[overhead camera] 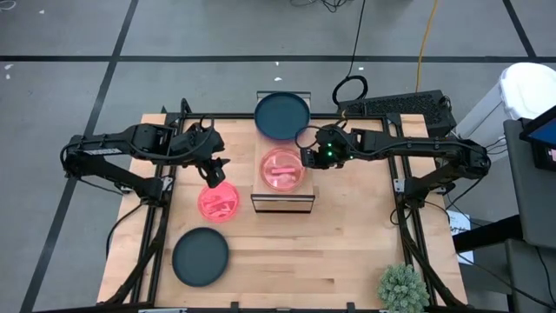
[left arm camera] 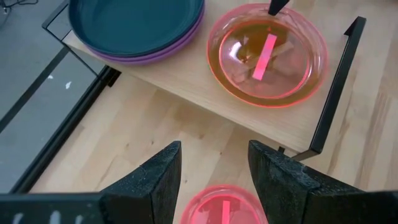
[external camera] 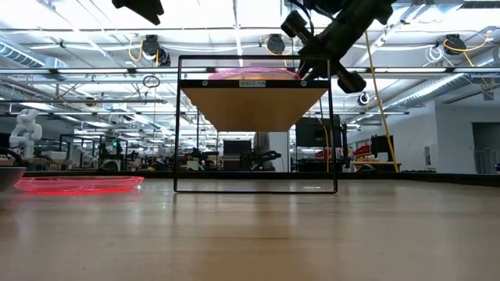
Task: Place and stack plates onto a shelf
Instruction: Stack the bottom pink plate on top of the green plate on the shelf
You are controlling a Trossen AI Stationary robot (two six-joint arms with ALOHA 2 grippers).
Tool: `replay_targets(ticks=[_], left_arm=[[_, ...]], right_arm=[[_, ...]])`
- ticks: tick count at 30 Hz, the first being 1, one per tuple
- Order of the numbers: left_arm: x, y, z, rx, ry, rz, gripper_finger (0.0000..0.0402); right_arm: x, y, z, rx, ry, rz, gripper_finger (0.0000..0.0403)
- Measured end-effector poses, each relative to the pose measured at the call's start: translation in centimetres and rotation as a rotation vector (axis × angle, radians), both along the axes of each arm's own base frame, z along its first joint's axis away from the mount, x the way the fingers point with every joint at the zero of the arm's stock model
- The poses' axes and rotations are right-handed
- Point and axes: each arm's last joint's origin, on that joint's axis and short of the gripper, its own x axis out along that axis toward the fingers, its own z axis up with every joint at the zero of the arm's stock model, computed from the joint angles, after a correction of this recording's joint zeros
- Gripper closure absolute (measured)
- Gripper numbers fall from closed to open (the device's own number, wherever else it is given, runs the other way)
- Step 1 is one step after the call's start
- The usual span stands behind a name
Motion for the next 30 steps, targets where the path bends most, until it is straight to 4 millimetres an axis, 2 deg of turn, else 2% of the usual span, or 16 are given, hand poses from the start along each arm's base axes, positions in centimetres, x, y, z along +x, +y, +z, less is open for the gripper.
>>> replay_targets(ticks=[19,23,30], left_arm=[[0.00,0.00,0.00,-0.001,0.000,0.002,0.0211],[0.00,0.00,0.00,-0.002,-0.001,0.003,0.0211],[0.00,0.00,0.00,-0.004,-0.002,0.006,0.0211]], right_arm=[[0.09,-0.01,0.08,-0.003,-0.013,-0.001,0.0401],[0.08,-0.01,0.07,0.002,-0.013,-0.006,0.0377],[-0.46,0.11,0.10,0.022,0.021,-0.021,0.0307]])
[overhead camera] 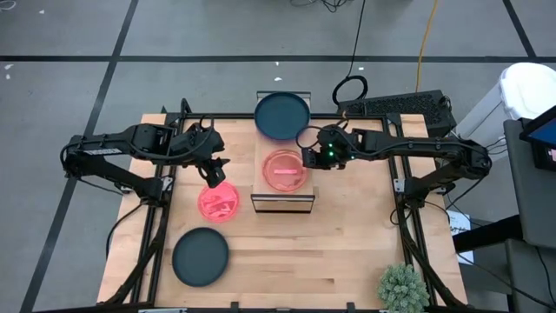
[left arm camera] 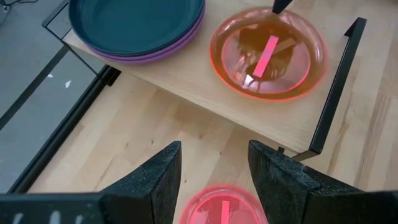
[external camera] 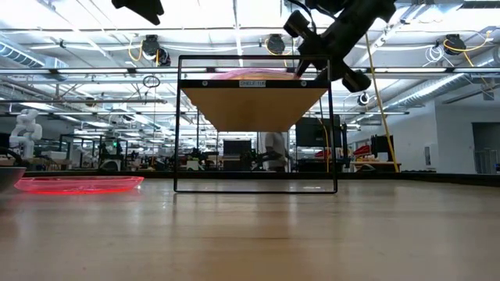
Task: Place and stack plates onto a shelf
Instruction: Stack the bottom pink plate on top of the green plate on the shelf
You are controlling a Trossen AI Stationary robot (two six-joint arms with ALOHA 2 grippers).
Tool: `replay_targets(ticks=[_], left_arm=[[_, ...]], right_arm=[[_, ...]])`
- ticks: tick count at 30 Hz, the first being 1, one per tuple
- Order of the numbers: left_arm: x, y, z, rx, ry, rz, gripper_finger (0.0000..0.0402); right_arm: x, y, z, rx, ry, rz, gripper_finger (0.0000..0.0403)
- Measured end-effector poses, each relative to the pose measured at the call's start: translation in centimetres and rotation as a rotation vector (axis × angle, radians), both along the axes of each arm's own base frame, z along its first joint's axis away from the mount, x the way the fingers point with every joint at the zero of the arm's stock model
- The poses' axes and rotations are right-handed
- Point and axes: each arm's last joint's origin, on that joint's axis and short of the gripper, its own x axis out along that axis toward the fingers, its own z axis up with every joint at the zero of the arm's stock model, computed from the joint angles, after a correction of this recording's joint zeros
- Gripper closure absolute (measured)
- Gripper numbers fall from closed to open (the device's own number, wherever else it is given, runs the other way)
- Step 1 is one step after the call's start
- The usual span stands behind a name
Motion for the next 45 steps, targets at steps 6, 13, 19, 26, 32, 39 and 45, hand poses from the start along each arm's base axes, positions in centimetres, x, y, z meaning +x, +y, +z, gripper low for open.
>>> replay_targets(ticks=[6,13,19,26,32,39,45], left_arm=[[0.0,0.0,0.0,-0.003,0.000,0.003,0.0211],[0.1,0.0,0.0,-0.002,-0.004,0.002,0.0211],[0.1,0.1,0.0,-0.002,-0.004,0.006,0.0211],[0.1,0.1,0.0,-0.013,-0.010,0.021,0.0211],[0.1,0.1,-0.1,-0.025,-0.015,0.036,0.0211],[0.1,0.1,-0.1,-0.039,-0.023,0.054,0.0211],[0.1,0.1,-0.1,-0.039,-0.022,0.054,0.0211]], right_arm=[[-1.1,0.2,1.1,-0.027,-0.012,-0.020,0.0274],[-2.0,0.3,2.2,-0.070,-0.042,-0.022,0.0271],[-2.2,0.3,2.0,-0.090,-0.005,0.009,0.0277],[-2.2,0.3,1.6,-0.112,0.024,0.044,0.0311],[-2.6,0.4,0.1,-0.103,0.069,0.048,0.0367],[-2.4,0.5,-1.1,-0.082,0.023,0.051,0.0399],[-2.2,0.7,-1.5,-0.071,0.003,0.045,0.0402]])
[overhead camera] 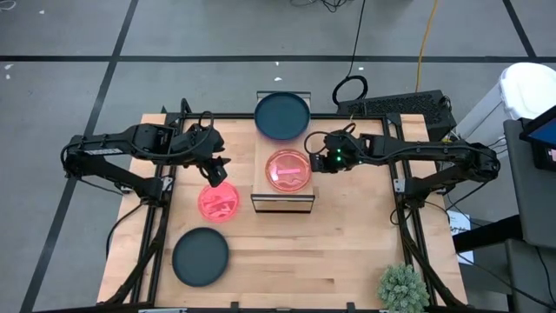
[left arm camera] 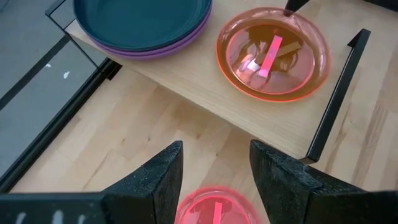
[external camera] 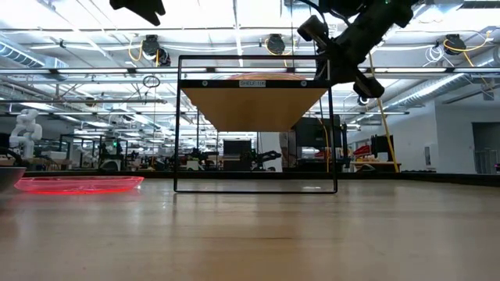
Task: Place and stack plates onto a shelf
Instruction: Stack the bottom pink plate on top of the green plate on the shelf, then stack the dark green plate on top of the other green plate on the shelf
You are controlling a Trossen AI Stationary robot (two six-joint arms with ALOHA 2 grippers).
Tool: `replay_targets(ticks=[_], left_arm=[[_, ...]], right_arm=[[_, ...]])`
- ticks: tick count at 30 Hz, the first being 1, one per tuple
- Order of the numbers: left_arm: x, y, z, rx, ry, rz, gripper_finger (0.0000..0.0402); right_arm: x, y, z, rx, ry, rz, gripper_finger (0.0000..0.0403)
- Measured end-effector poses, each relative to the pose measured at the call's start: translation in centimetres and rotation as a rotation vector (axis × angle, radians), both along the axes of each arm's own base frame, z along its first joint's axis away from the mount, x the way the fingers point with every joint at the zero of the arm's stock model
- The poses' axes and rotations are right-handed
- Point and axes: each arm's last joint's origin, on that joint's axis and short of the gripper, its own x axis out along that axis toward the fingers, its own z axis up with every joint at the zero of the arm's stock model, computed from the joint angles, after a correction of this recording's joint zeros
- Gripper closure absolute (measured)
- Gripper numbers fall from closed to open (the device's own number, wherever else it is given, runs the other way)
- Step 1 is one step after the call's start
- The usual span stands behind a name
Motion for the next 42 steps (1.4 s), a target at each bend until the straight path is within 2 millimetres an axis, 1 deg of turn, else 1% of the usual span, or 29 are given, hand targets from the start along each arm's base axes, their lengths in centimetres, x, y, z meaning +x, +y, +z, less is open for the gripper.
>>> replay_targets(ticks=[5,14,18,25,28,32,38,42], left_arm=[[0.0,0.0,0.0,0.007,0.004,-0.010,0.0211],[0.0,0.0,0.0,0.013,0.008,-0.017,0.0211],[0.0,0.0,0.0,0.006,0.010,-0.007,0.0211],[-0.2,0.2,-0.2,-0.018,0.016,0.036,0.0211],[-0.1,0.7,-1.6,-0.064,0.047,0.066,0.0211],[0.0,1.0,-4.4,-0.254,0.124,0.053,0.0211],[-0.2,0.3,-8.9,-0.446,0.257,0.066,0.0211],[-0.5,-0.5,-11.3,-0.561,0.336,0.060,0.0211]], right_arm=[[0.3,0.3,-0.2,0.010,-0.047,-0.010,0.0402],[0.3,0.6,-0.3,0.019,-0.046,-0.009,0.0403],[-0.2,0.5,0.2,0.014,-0.057,-0.019,0.0403],[-1.8,0.0,1.5,-0.017,-0.076,-0.028,0.0403],[-2.3,-0.2,2.0,-0.054,-0.084,-0.016,0.0403],[-2.7,-0.2,2.5,-0.108,-0.105,0.008,0.0403],[-3.1,-0.1,2.9,-0.166,-0.114,0.059,0.0403],[-3.1,-0.1,3.0,-0.206,-0.112,0.096,0.0403]])
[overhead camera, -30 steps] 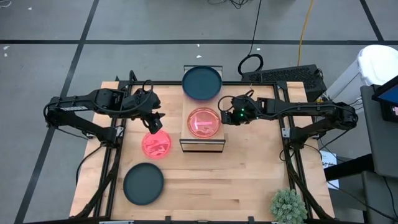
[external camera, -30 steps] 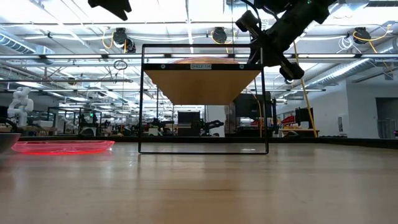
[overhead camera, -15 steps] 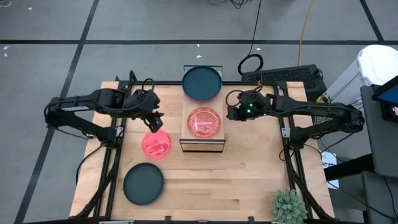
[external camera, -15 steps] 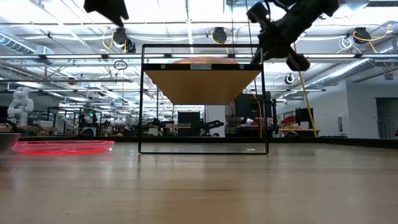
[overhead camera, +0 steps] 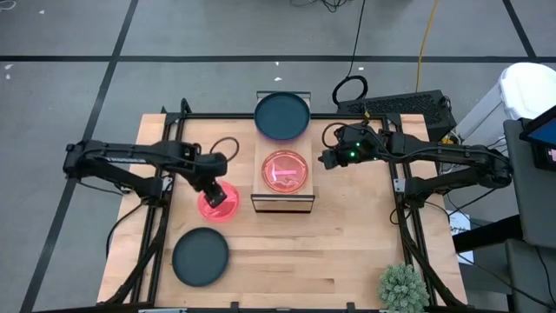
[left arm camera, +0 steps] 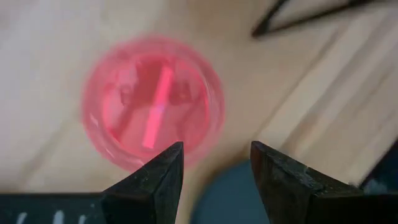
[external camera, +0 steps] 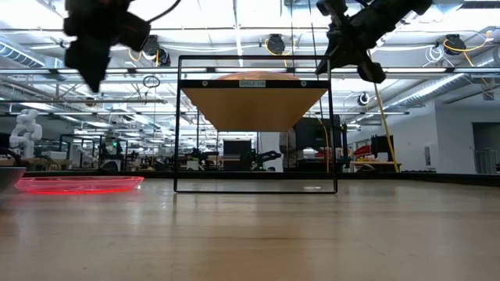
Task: Place and stack plates onto a shelf
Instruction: Stack the dark green plate on top of the other green plate on the shelf
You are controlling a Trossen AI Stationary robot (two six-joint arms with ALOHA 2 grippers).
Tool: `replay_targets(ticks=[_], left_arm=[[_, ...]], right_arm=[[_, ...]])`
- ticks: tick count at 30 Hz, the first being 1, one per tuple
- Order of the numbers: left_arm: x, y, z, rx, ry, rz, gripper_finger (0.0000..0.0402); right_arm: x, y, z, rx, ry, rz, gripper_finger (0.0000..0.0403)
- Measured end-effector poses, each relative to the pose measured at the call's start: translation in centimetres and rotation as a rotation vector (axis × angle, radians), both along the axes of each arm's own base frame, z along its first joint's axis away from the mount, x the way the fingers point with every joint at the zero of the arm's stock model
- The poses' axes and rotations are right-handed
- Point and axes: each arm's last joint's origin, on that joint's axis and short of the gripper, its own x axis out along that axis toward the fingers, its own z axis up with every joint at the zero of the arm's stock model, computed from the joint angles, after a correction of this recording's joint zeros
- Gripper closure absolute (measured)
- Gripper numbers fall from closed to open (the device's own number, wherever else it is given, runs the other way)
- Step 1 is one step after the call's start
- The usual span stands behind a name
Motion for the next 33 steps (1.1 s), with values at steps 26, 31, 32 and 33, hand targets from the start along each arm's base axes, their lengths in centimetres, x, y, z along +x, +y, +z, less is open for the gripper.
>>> replay_targets(ticks=[26,31,32,33], left_arm=[[-3.7,-9.8,-8.3,0.170,-0.026,-0.754,0.0211],[-4.5,-9.3,-9.8,0.178,0.038,-0.713,0.0211],[-4.6,-9.2,-10.2,0.171,0.045,-0.702,0.0211],[-4.7,-9.2,-10.4,0.157,0.050,-0.691,0.0211]], right_arm=[[-1.0,0.7,1.3,-0.072,-0.068,0.204,0.0403],[-1.1,0.7,1.5,-0.084,-0.075,0.210,0.0403],[-1.2,0.7,1.5,-0.084,-0.076,0.210,0.0403],[-1.2,0.7,1.5,-0.084,-0.076,0.210,0.0403]])
